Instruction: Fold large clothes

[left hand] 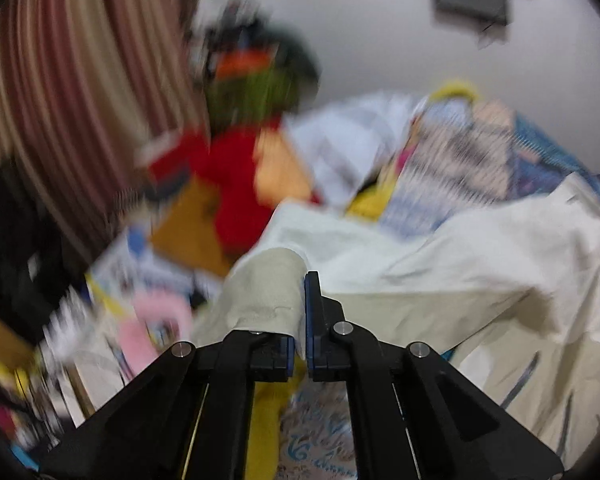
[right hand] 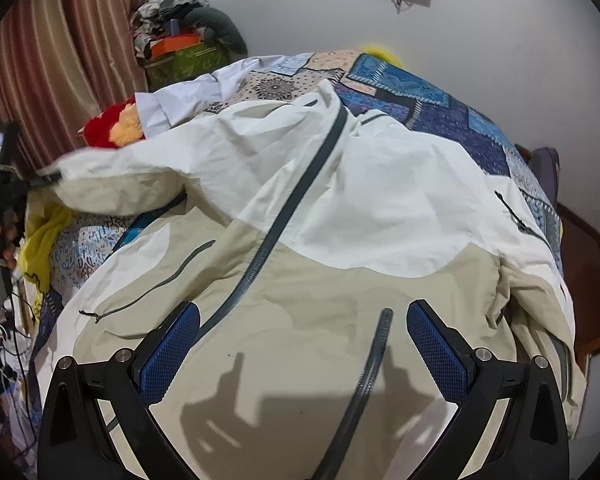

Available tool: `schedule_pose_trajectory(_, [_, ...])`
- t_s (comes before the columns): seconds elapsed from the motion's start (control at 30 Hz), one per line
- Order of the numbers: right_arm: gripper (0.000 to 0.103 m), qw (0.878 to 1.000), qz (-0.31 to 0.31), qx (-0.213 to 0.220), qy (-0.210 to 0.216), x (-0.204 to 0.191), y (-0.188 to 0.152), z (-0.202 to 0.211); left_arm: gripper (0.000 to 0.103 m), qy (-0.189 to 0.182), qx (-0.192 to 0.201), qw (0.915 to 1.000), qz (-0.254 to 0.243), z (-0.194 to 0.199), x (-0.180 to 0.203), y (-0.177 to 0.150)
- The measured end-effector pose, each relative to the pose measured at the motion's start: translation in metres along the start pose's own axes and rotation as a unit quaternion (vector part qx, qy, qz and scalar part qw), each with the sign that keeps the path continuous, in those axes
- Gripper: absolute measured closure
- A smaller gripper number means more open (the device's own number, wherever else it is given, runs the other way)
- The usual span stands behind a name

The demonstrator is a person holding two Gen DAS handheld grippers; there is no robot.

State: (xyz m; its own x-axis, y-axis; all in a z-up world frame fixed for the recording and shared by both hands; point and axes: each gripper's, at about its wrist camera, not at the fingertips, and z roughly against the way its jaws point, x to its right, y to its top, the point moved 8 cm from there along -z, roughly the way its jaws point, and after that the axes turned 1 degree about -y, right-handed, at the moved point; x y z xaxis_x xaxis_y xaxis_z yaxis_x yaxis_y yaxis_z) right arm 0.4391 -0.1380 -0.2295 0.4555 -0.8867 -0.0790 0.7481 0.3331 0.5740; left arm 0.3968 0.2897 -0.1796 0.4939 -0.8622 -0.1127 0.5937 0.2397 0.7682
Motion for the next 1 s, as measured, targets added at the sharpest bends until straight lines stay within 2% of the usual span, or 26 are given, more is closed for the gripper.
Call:
schedule_pose_trajectory(0.13, [0.0,0.998,-0.007,-0.052,0.036,-0.002,-0.019,-0.012,0.1,-0.028,0.089,0.9947,-0.044,0.056,0.034,0.055])
schedule_pose_trajectory(0.2, [0.0,0.997,-0.007,-0.064,0.03,0.001,-0.029,-0.015,0.1,-0.056,0.119,0.9891,-0.066,0.079,0.062,0.077])
schedule_pose_trajectory(0.33, [0.0,0.998,-0.021,-0.056,0.03,0.015,-0.035,-0.002,0.1,-0.117,0.133,0.978,-0.111,0.096,0.134,0.089])
schedule_pose_trajectory(0.47, [0.0,0.998,-0.043,-0.035,0.015,0.038,-0.034,0.027,0.1,-0.193,0.09,0.9653,-0.151,0.084,0.224,0.061])
schedule_pose_trajectory(0.57, [0.0,0.998,-0.05,-0.023,-0.006,0.057,-0.034,0.044,0.1,-0.237,0.02,0.9542,-0.181,0.058,0.283,0.012])
schedule_pose_trajectory(0.63, [0.0,0.998,-0.053,-0.019,-0.017,0.069,-0.038,0.053,0.1,-0.258,-0.043,0.9434,-0.204,0.036,0.317,-0.031])
schedule_pose_trajectory(0.67, [0.0,0.998,-0.055,-0.019,-0.02,0.074,-0.039,0.055,0.099,-0.262,-0.062,0.94,-0.209,0.03,0.326,-0.047])
schedule_pose_trajectory(0.73, [0.0,0.998,-0.06,-0.022,-0.026,0.083,-0.045,0.058,0.099,-0.277,-0.125,0.9274,-0.218,0.011,0.344,-0.088])
schedule_pose_trajectory(0.8, [0.0,0.997,-0.061,-0.026,-0.032,0.087,-0.05,0.056,0.099,-0.287,-0.16,0.9183,-0.221,0.003,0.349,-0.11])
schedule_pose_trajectory(0.9, [0.0,0.997,-0.067,-0.034,-0.03,0.094,-0.056,0.049,0.094,-0.291,-0.164,0.9127,-0.236,0.007,0.34,-0.116])
schedule_pose_trajectory(1.0, [0.0,0.996,-0.078,-0.038,-0.019,0.094,-0.056,0.041,0.077,-0.319,-0.165,0.9036,-0.233,0.022,0.323,-0.106])
